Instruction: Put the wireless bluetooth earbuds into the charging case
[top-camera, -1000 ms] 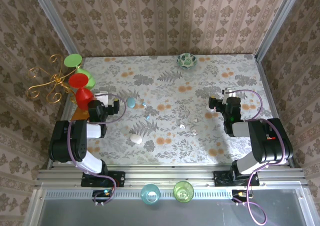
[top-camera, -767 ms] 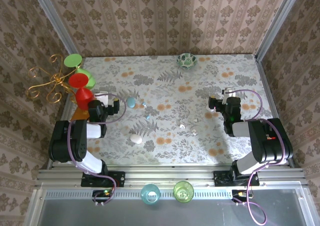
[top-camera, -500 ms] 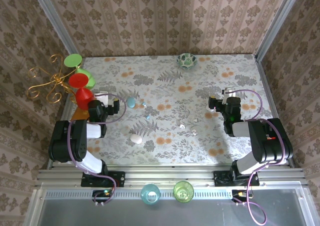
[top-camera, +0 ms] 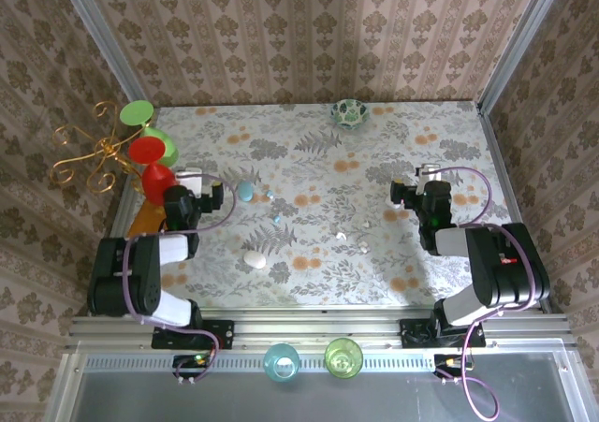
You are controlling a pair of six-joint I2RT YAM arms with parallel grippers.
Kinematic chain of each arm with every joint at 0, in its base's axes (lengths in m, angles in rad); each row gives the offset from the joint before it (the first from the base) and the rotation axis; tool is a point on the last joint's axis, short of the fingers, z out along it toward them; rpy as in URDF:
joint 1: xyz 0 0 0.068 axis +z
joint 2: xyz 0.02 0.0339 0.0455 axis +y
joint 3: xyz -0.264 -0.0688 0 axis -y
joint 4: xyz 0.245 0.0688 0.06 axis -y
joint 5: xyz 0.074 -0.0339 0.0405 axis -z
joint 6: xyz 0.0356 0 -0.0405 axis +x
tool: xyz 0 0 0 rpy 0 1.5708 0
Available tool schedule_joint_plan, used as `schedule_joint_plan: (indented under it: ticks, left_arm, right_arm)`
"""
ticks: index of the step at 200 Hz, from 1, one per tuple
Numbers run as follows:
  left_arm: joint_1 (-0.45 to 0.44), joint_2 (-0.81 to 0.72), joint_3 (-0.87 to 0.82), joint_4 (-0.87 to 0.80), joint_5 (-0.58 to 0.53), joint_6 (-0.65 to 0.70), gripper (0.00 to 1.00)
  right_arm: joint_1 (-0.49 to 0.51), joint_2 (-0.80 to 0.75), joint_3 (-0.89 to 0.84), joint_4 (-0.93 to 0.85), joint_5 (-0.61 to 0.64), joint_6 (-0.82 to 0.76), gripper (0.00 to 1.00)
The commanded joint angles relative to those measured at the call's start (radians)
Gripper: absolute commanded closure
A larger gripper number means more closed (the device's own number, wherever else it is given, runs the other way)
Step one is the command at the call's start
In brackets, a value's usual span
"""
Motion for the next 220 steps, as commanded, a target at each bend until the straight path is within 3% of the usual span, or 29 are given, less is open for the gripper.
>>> schedule_joint_plan:
  ticks: [1, 22, 54, 85, 108, 165, 220]
  left_arm:
    - [-0.042, -0.131, 0.015, -0.114, -0.057, 0.051, 0.00]
    - [-0.097, -0.242, 0.044, -0.235, -0.117, 0.078, 0.00]
    - [-0.183, -0.345, 0.094, -0.376, -0.120, 0.085, 0.00]
    - [-0.237, -0.386, 0.179, -0.570, -0.111, -0.016, 0.00]
    - [-0.253, -0.398, 0.225, -0.722, -0.111, -0.128, 0.00]
    - [-0.254, -0.446, 0.216, -0.813, -0.086, -0.232, 0.00]
    - [-0.255, -0.402, 0.221, -0.814, -0.069, -0.263, 0.00]
  right_arm:
    - [0.005, -0.093, 0.048, -0.130, 0.022, -0.011, 0.00]
    - [0.017, -0.208, 0.068, -0.253, 0.021, 0.010, 0.00]
    - [0.040, -0.371, 0.125, -0.505, -0.047, 0.154, 0.00]
    - [0.105, -0.448, 0.130, -0.576, -0.208, 0.113, 0.00]
    - [0.239, -0.460, 0.148, -0.623, -0.247, -0.005, 0.00]
    - [0.626, -0.324, 0.185, -0.561, -0.285, -0.155, 0.00]
    - [0.846, -0.018, 0.309, -0.454, -0.239, -0.167, 0.00]
